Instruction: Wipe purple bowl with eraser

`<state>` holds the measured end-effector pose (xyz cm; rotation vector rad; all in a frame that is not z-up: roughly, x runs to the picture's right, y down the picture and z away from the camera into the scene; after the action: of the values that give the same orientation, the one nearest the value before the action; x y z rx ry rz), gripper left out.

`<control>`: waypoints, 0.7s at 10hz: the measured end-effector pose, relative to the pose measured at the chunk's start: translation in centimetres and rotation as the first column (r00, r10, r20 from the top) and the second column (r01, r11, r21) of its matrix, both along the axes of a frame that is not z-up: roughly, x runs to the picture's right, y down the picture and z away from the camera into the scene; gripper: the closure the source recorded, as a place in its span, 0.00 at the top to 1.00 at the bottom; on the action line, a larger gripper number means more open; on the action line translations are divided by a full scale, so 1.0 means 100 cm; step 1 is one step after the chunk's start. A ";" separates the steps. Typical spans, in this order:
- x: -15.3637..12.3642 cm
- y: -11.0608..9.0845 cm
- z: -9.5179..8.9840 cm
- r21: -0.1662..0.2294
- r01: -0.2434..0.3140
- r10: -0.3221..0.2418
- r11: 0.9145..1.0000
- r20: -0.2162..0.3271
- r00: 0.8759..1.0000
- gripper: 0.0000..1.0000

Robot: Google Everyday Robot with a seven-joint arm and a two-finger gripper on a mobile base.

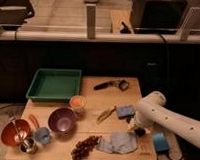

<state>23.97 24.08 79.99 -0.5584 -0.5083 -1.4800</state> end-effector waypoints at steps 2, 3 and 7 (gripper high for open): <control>0.001 -0.001 0.005 -0.002 -0.036 0.036 0.999 0.020 0.999 0.80; 0.001 -0.004 0.004 0.004 -0.066 0.065 0.998 0.026 0.998 0.80; -0.014 -0.014 0.002 -0.003 -0.127 0.127 0.992 0.058 0.990 0.80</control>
<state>22.61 22.68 80.19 -0.4748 -0.5789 -1.3775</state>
